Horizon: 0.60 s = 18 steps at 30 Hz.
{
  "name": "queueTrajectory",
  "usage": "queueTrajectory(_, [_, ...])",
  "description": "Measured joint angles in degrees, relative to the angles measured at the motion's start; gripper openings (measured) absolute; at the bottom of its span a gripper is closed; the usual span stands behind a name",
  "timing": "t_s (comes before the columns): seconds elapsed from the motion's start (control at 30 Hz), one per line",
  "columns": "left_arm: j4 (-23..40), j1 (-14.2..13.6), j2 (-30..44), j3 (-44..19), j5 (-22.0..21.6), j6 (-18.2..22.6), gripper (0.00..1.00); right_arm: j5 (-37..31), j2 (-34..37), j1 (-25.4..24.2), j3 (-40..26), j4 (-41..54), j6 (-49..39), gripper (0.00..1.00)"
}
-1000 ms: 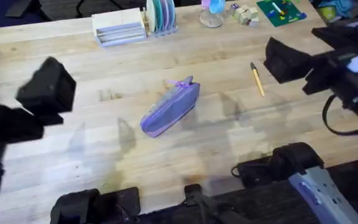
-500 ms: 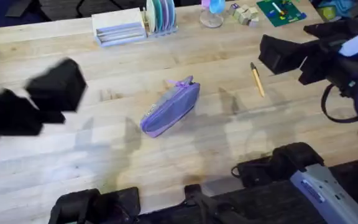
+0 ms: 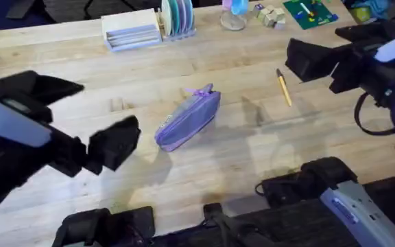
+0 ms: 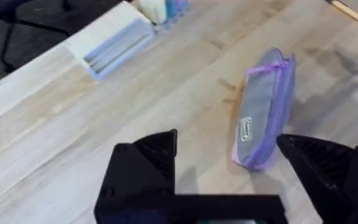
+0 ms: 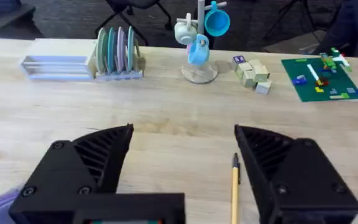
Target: Unzip the bag, pick up the pens from the table one at a time and place them inside, then zip the bag closed.
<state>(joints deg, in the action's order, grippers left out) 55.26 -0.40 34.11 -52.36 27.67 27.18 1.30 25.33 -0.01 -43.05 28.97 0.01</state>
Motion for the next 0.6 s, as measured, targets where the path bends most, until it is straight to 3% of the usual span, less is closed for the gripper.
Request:
queueTrajectory(0.27, [7.0, 0.0, 1.8, 0.0, 6.0, 8.4, 0.993, 0.0, 0.0, 0.0, 0.0, 0.0, 0.0, 0.998])
queueTrajectory(0.6, [10.6, -0.4, 7.3, 0.0, 7.2, 10.4, 0.993, 0.0, 0.0, 0.0, 0.0, 0.0, 0.0, 0.998])
